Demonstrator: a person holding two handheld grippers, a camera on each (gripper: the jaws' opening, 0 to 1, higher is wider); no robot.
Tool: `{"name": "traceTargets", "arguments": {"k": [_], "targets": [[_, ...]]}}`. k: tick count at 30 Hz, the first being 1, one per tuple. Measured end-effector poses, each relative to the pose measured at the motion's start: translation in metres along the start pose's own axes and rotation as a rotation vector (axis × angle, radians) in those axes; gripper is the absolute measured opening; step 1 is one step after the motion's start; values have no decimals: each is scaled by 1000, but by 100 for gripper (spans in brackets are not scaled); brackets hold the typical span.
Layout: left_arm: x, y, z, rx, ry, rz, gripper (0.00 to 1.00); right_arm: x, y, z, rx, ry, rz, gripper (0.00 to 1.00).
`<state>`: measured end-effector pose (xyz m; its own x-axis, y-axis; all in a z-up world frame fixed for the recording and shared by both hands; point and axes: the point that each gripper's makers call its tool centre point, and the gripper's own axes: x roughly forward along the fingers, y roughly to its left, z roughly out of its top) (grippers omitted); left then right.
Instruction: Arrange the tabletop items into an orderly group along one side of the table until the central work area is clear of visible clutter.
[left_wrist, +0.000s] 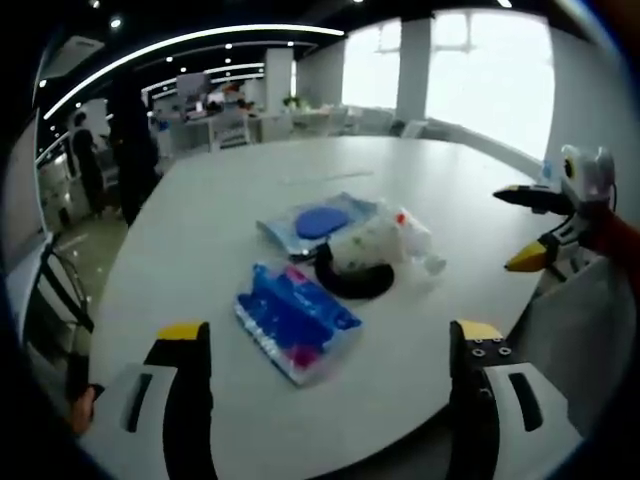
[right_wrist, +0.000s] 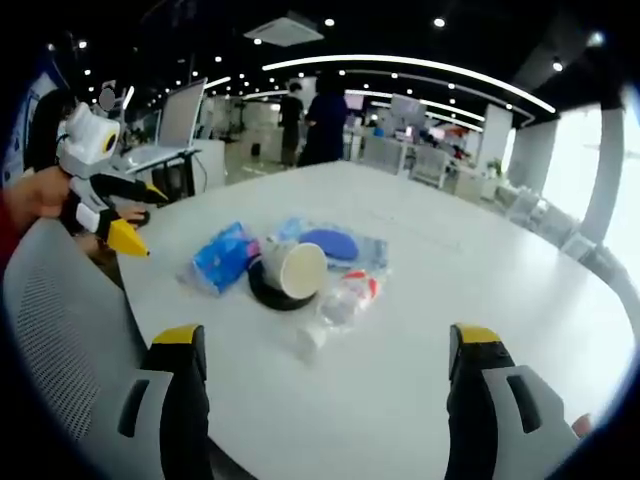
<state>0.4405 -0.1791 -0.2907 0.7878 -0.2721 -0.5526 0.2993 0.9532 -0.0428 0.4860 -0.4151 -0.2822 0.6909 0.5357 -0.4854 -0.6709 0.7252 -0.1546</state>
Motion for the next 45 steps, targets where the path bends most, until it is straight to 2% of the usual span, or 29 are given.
{"name": "traceTargets", "arguments": {"k": [45], "targets": [[1,-1,-3,15,23,-7,94,0,0,-2,2,12,0,100]]}}
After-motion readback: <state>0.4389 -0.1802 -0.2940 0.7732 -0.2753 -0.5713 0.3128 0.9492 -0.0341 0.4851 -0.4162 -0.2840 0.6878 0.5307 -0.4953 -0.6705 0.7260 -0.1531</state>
